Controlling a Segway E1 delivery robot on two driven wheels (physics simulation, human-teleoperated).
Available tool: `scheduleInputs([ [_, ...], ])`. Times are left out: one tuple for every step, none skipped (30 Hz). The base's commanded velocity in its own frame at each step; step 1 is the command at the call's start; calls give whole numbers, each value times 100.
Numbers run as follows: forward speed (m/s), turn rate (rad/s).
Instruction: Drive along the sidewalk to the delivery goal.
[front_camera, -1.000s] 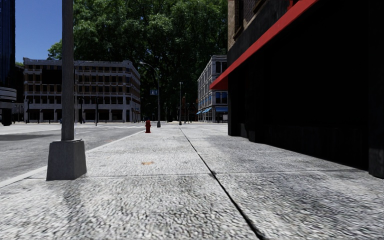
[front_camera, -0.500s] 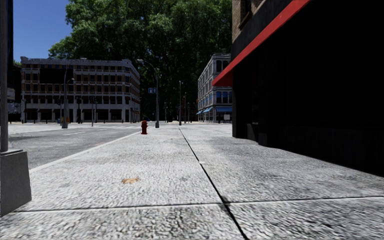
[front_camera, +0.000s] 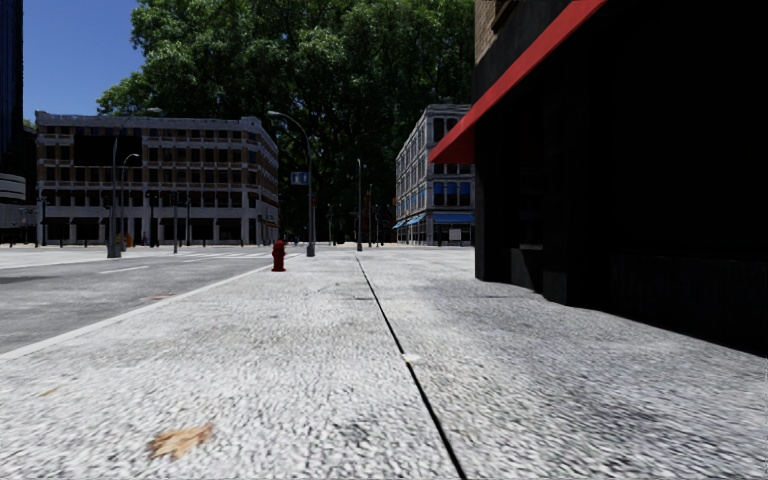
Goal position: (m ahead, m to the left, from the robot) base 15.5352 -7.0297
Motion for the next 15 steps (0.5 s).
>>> scheduleInputs([
  [200, 0],
  [200, 0],
  [200, 0],
  [200, 0],
  [200, 0],
  [200, 0],
  [200, 0],
  [200, 0],
  [200, 0],
  [200, 0],
  [200, 0],
  [200, 0],
  [200, 0],
  [200, 0],
  [200, 0],
])
